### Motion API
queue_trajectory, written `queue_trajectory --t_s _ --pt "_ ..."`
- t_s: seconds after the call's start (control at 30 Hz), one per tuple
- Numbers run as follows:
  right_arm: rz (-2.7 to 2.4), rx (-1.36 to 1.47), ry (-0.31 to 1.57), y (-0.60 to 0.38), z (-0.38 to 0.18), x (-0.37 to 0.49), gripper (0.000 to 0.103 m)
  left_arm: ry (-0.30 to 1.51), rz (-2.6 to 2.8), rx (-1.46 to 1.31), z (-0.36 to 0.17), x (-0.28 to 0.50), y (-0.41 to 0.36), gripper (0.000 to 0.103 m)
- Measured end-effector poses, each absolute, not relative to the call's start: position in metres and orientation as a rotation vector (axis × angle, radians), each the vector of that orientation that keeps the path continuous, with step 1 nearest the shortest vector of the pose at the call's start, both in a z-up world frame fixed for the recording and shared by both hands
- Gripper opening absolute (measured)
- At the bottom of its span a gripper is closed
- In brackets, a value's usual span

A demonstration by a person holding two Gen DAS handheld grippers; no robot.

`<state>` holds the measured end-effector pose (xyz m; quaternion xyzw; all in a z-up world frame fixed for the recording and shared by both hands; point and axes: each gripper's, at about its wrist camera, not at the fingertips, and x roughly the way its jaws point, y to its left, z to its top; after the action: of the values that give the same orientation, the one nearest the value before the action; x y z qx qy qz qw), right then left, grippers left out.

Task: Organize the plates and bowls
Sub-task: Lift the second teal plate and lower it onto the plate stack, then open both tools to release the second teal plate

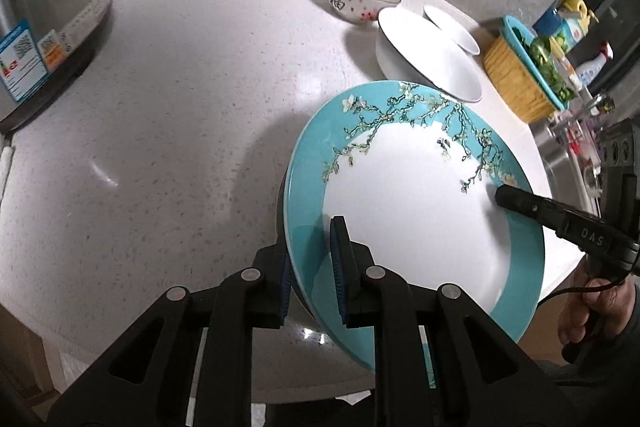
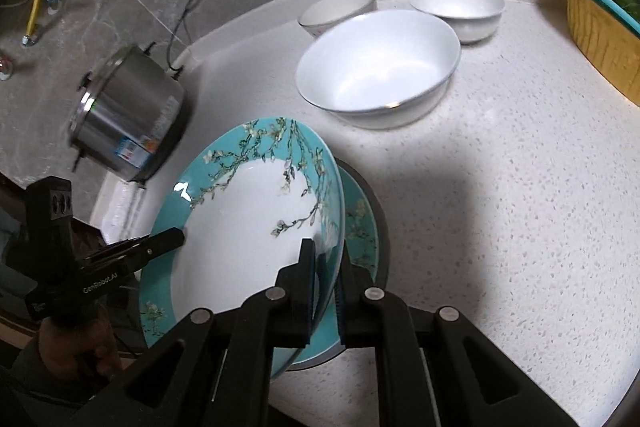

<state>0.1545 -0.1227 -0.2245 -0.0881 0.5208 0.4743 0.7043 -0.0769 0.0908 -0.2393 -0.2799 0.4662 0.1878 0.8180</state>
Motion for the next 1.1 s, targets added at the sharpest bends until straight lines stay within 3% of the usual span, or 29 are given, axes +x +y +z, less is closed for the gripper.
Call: queue_trajectory --t_s 0.47,0.77,0.83,0.9,1.0,1.03,1.07,1.1 --pt "0.984 -0.312 1.050 -0.114 -0.244 0.137 0.015 1.049 0.338 -0.506 -0.264 -0.057 0.091 0.018" --pt "0.938 -0.446 0.970 -0.111 -0.252 0.116 0.026 1.062 0.326 -0.435 -0.265 -0.044 0.083 0.021" --pt "0.927 -0.484 0.969 -0.109 -0.256 0.113 0.030 1.056 0.323 -0.451 -0.265 -0.042 0.085 0.025" --pt "0.934 -0.489 0.960 -0.110 -0.256 0.111 0.031 1.051 0.337 -0.461 -0.263 -0.042 0.087 0.047" --pt "0.945 -0.487 0.958 -0.112 -0.256 0.112 0.032 1.022 0.355 -0.483 -0.251 -0.046 0.095 0.056" --pt "0.949 -0.481 0.968 -0.114 -0.256 0.114 0.038 1.010 0.366 -0.487 -0.244 -0.046 0.098 0.058" --pt "0.958 -0.462 0.983 -0.117 -0.255 0.117 0.051 0.993 0.376 -0.500 -0.235 -0.043 0.104 0.069" --pt "0.966 -0.437 0.989 -0.122 -0.251 0.119 0.056 0.971 0.379 -0.520 -0.227 -0.040 0.111 0.081"
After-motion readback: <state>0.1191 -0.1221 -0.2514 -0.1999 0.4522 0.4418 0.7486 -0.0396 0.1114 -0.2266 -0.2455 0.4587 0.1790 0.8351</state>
